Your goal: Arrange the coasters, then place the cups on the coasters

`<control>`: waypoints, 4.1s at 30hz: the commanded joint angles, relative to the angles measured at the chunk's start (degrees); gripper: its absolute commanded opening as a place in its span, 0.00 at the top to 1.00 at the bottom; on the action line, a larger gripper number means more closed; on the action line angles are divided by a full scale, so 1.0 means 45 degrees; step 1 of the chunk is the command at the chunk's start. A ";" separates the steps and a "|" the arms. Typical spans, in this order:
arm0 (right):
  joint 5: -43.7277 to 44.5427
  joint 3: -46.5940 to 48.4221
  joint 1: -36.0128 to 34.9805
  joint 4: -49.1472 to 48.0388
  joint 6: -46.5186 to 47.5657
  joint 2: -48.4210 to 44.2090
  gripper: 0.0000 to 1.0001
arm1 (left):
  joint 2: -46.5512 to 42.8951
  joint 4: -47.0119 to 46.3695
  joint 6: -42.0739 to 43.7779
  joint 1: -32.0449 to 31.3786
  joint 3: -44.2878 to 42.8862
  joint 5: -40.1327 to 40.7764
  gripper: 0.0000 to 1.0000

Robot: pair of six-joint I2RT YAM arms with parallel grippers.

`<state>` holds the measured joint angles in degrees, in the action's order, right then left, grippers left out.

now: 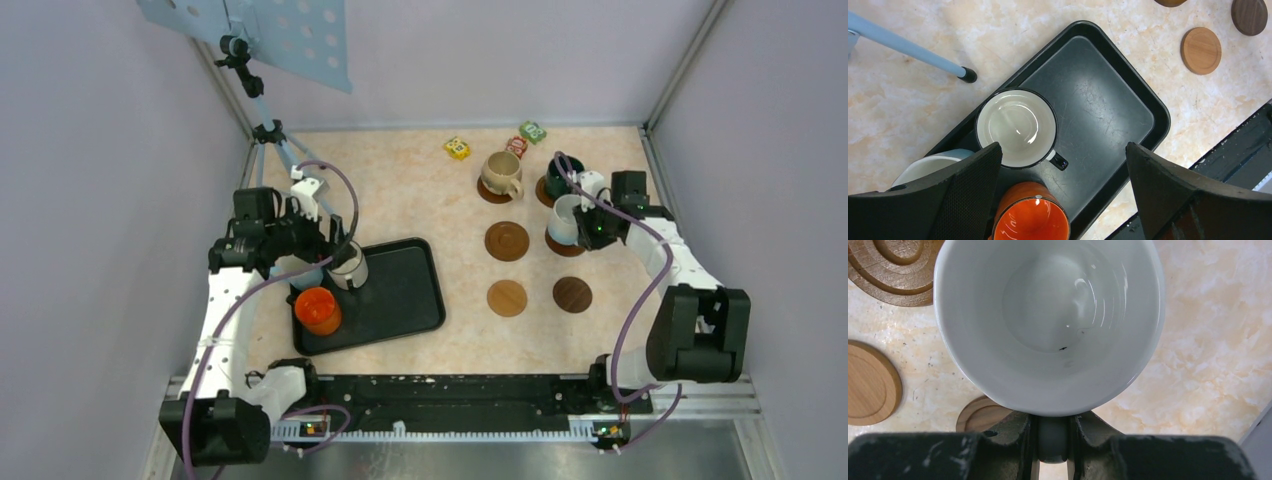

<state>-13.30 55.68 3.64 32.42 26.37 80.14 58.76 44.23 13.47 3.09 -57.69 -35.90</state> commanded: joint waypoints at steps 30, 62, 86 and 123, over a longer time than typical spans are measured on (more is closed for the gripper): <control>-0.0474 -0.1071 0.0793 -0.2692 -0.0433 0.0354 1.00 | 0.0035 -0.0309 -0.0031 -0.0599 -0.0329 0.0038 0.01; -0.1317 0.3150 -0.0608 0.0321 -0.1579 -0.0707 0.41 | -0.0206 -0.0219 0.0084 -0.0648 -0.0174 0.0789 0.01; 0.2332 0.6558 -1.2637 -0.2328 -0.5670 0.4087 0.42 | -0.0714 -0.1642 -0.4074 -0.0308 -0.0205 1.0784 0.01; 0.4222 1.1256 -1.5731 -0.1634 -0.8736 1.0034 0.42 | -0.0688 -0.2153 -0.4855 0.0699 0.0242 1.1020 0.01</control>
<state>4.69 101.97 -66.37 22.79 -12.01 123.50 56.64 37.01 -7.84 5.91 -57.12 14.35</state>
